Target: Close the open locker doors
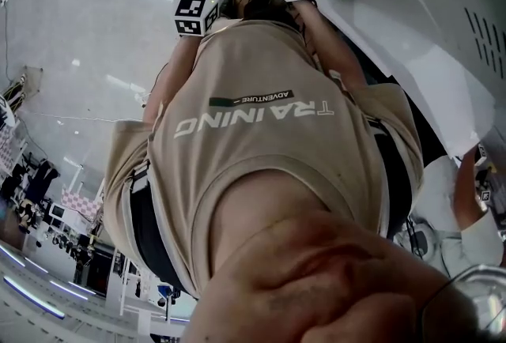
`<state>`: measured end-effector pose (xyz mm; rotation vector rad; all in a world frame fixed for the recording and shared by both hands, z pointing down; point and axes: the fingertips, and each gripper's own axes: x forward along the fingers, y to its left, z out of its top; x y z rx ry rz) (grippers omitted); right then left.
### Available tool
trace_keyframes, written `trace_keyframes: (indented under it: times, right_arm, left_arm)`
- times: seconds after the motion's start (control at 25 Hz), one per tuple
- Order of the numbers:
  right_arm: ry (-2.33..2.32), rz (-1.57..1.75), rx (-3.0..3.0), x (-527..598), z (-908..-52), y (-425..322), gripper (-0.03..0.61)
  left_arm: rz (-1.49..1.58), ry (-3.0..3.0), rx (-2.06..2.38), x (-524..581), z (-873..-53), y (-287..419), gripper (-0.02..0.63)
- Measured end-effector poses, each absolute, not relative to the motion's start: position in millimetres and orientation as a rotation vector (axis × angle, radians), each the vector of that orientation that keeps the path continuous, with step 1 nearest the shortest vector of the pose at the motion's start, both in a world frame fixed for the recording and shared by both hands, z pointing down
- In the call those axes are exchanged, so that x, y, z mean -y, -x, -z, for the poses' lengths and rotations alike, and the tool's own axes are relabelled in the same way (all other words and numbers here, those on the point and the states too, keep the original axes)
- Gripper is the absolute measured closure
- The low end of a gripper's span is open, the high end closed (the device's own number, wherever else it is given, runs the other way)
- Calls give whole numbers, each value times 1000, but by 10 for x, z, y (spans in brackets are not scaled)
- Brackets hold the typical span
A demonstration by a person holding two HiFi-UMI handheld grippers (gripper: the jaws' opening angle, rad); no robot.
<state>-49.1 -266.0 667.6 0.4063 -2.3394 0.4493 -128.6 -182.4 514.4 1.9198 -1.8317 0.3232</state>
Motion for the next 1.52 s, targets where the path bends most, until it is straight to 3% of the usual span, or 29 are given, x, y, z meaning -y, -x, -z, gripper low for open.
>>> trace_keyframes:
  times: [0.56, 1.04, 1.52]
  right_arm:
    - [-334, -499, 2390, 2261, -6591, 814, 565]
    - [-545, -499, 2470, 1581, -5859, 1059, 565]
    - [-794, -462, 2503, 1056, -5295, 758, 565]
  left_arm:
    - [-286, -2015, 1775, 1542, -5179, 1490, 614]
    - [-303, -2278, 1600, 1151, -4992, 1783, 614]
    - [-265, -2392, 1449, 939, -4979, 1677, 614]
